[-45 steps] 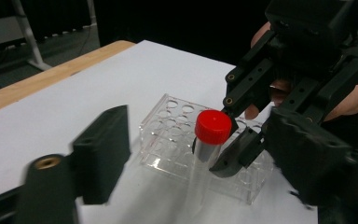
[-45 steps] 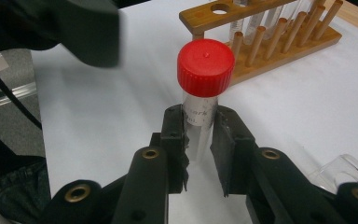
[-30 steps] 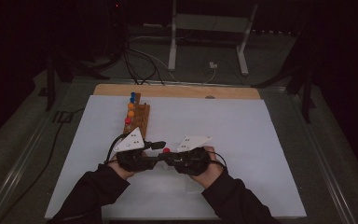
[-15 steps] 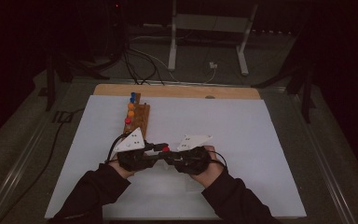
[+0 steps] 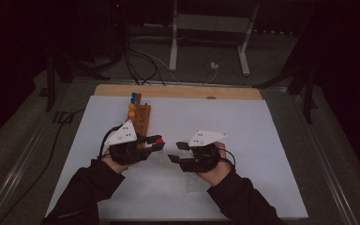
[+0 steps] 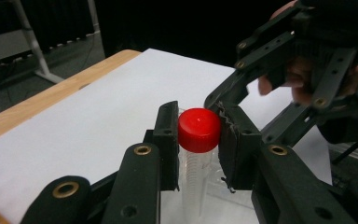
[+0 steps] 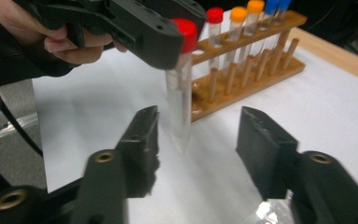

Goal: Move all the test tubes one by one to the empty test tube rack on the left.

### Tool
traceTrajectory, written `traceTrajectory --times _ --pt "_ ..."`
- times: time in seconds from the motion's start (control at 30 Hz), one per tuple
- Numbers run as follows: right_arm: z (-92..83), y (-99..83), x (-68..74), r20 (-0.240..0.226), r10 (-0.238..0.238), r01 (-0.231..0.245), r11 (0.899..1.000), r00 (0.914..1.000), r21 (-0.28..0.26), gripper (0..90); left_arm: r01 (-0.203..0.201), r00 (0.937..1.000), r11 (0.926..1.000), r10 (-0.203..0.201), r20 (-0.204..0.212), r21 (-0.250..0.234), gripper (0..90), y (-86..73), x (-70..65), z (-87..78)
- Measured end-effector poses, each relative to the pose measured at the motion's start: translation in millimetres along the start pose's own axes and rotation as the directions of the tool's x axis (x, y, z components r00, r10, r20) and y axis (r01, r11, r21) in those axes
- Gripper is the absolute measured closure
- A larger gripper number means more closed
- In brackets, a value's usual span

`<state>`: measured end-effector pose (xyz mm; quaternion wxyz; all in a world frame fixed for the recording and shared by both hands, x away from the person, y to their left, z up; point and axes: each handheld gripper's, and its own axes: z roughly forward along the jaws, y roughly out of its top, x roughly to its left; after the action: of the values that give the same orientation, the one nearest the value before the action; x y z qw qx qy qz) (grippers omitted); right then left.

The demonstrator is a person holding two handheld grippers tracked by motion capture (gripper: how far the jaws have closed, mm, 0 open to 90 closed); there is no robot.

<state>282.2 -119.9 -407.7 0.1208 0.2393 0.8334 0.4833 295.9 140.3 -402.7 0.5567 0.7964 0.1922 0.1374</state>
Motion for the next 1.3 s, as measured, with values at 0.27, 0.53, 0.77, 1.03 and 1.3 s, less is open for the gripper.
traceTrajectory --times 0.27,0.53,0.77,1.03,1.3 --pt "-6.2 -2.2 -2.2 0.053 0.037 -0.035 0.999 0.9979 -0.030 14.9 0.023 0.9969 0.9997 -0.024 -0.075 -0.009 71.8 -2.6 15.1 -14.4" --pt "-10.5 -4.6 -2.3 0.030 0.042 -0.041 0.999 0.9987 -0.037 0.0 0.030 0.9885 0.9992 -0.034 -0.148 -0.027 71.8 2.7 26.2 -36.8" --pt "-17.3 -3.8 -3.9 0.023 0.052 -0.051 0.997 0.9984 -0.059 0.0 0.021 0.9744 0.9992 -0.028 -0.223 -0.033 71.8 12.0 37.1 -55.2" --pt "-22.0 -4.9 -6.1 0.027 0.056 -0.054 0.996 0.9981 -0.076 0.0 0.041 0.9524 0.9986 -0.049 -0.301 -0.033 71.8 9.4 54.8 -64.4" --pt "-25.0 -5.5 -6.7 0.028 0.053 -0.050 0.995 0.9982 -0.082 0.0 0.088 0.9321 0.9952 -0.097 -0.349 -0.043 71.8 -8.8 72.3 -58.1"
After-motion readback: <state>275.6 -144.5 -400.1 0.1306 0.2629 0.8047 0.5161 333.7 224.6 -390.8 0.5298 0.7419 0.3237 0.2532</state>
